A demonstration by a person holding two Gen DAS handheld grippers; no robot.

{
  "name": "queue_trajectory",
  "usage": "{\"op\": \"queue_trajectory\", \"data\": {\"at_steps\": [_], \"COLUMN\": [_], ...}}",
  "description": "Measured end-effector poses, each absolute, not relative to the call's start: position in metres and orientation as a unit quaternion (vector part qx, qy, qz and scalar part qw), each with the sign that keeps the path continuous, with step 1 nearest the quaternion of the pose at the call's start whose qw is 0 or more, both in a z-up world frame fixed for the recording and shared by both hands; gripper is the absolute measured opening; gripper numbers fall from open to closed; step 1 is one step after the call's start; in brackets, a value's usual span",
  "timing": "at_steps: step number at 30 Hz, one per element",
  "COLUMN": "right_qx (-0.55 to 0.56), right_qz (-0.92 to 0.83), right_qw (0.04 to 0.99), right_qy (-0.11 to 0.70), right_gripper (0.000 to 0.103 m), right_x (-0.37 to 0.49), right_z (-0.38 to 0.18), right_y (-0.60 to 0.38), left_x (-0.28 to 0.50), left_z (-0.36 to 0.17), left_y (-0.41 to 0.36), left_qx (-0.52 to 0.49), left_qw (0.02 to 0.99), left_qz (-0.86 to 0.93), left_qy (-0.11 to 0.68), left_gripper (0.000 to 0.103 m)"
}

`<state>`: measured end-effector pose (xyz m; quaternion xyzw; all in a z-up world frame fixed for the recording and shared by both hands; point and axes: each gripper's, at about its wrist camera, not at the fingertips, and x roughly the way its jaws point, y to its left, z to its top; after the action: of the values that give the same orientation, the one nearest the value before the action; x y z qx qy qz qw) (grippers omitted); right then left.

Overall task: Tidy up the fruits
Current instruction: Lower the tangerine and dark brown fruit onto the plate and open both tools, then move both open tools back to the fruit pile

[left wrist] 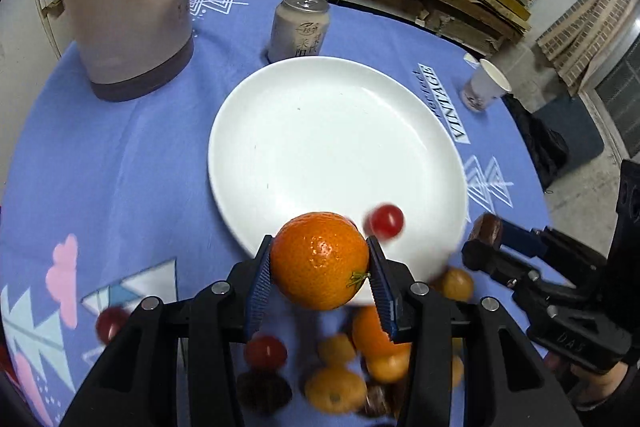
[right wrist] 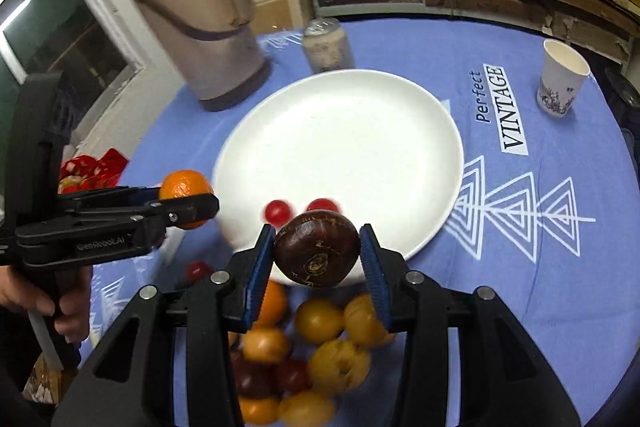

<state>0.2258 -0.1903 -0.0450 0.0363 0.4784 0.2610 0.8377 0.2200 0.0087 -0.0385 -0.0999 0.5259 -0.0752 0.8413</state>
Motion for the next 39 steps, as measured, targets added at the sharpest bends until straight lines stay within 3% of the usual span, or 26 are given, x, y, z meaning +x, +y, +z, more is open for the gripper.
{"op": "queue_trajectory", "data": {"at_steps": [8, 12, 18, 24, 26, 29, 39], "right_qx": [0.024, 0.028, 0.04, 0.035, 0.034, 0.027, 0.003], "right_qz": [0.241, 0.233, 0.233, 0.232, 0.228, 0.22, 0.22], "right_qw": [0.832, 0.834, 0.836, 0.836, 0.836, 0.84, 0.827], "right_qy": [0.499, 0.499, 0.496, 0.496, 0.497, 0.496, 0.518], "right_gripper": [0.042, 0.045, 0.05, 0.064, 0.078, 0.088, 0.093], "right_x": [0.25, 0.249, 0.235, 0.201, 0.189, 0.169, 0.109], "right_z": [-0.079, -0.083, -0.074, -0.064, -0.062, -0.059, -0.075], "right_y": [-0.181, -0.183, -0.193, -0.202, -0.206, -0.212, -0.217], "left_x": [0.258, 0.257, 0.244, 0.216, 0.204, 0.185, 0.118], "left_z": [-0.069, -0.07, -0.056, -0.039, -0.036, -0.035, -0.056], "left_y": [0.013, 0.015, 0.016, 0.018, 0.019, 0.022, 0.047], "left_qx": [-0.104, -0.102, -0.096, -0.093, -0.09, -0.091, -0.091], "left_qw": [0.829, 0.831, 0.84, 0.845, 0.845, 0.841, 0.816], "left_qz": [-0.055, -0.04, -0.037, -0.038, -0.039, -0.036, -0.008], "left_qy": [0.547, 0.545, 0.534, 0.525, 0.525, 0.532, 0.571], "left_gripper": [0.046, 0.068, 0.073, 0.075, 0.078, 0.079, 0.079]}}
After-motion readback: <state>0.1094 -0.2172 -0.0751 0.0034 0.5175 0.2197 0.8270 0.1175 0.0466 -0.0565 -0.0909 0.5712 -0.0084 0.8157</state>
